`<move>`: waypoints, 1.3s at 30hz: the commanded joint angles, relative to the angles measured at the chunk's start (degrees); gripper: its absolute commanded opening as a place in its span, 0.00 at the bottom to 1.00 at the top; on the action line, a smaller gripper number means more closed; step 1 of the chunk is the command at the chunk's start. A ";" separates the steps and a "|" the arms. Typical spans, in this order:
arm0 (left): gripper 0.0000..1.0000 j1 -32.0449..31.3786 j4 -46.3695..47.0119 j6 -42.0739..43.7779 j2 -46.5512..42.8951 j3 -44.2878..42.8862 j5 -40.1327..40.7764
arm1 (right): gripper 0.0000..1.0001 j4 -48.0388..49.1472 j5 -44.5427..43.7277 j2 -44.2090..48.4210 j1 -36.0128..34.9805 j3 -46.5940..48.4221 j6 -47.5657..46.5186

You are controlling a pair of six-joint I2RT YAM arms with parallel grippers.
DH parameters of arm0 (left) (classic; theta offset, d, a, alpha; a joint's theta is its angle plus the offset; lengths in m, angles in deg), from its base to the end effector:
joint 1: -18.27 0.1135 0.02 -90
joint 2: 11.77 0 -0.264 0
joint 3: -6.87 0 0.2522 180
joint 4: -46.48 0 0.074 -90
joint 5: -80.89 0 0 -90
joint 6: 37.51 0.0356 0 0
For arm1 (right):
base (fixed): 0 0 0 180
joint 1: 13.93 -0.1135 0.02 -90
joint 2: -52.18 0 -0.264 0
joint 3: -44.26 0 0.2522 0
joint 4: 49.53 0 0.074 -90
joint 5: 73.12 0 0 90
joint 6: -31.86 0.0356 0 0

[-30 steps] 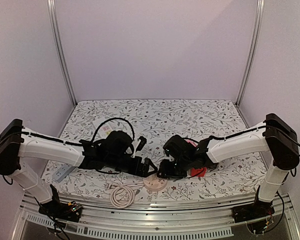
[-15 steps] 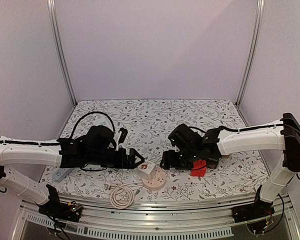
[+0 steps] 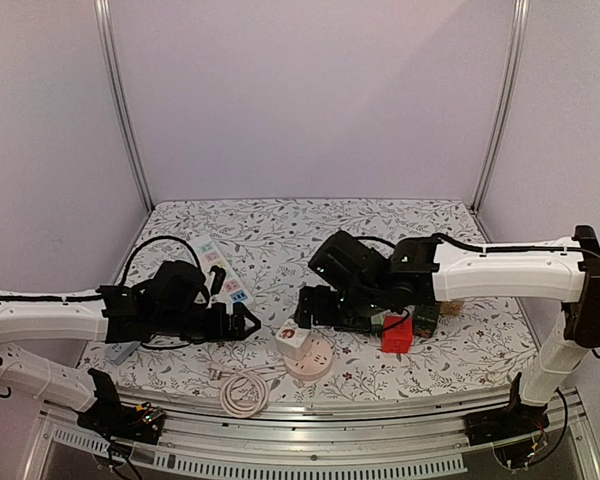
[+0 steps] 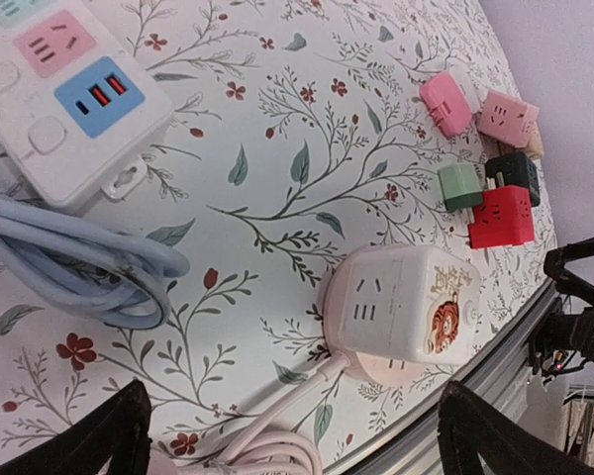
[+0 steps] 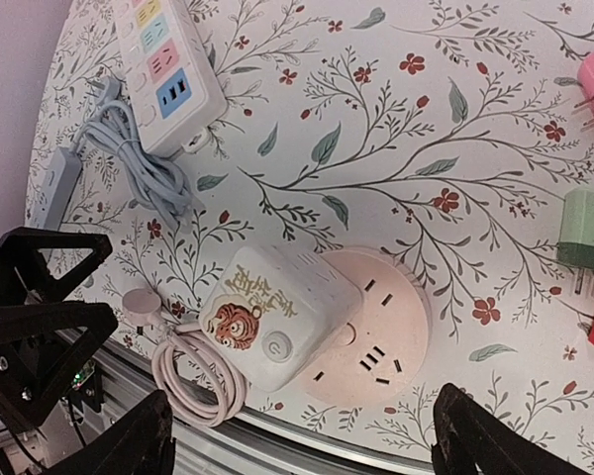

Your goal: Pull the plug off the socket

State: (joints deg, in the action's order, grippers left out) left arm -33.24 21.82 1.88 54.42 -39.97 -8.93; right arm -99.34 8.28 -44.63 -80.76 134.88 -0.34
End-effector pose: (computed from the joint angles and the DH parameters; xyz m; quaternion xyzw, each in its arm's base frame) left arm 0.1434 -0.1801 0.1953 0.0066 0.9205 -0.3029 0.2467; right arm 0.1478 0.3317 0.2579 -0.0532 0.9524 0.2249 0.1990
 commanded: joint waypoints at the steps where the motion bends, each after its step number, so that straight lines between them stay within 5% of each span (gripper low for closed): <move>1: 0.99 1.84 -0.96 0.00 -3.20 2.81 -2.29 | 0.89 -8.89 -5.42 -4.95 -1.51 7.09 2.89; 6: 1.00 3.46 -0.98 1.06 -6.09 5.59 -4.27 | 0.94 -21.93 -11.69 -12.89 -2.89 17.54 4.17; 20: 1.00 4.84 -1.24 6.68 -5.32 6.44 -12.91 | 0.92 -22.35 -10.49 -21.56 -5.09 26.34 8.44; 39: 1.00 5.17 0.43 4.95 -4.54 8.54 -13.83 | 0.90 -25.29 -7.83 -34.10 -5.06 37.07 5.55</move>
State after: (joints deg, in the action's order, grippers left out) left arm -29.06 21.27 7.24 49.74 -32.41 -22.15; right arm -123.72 -0.27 -75.84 -85.80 170.25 6.15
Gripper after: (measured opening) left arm 0.995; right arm 0.909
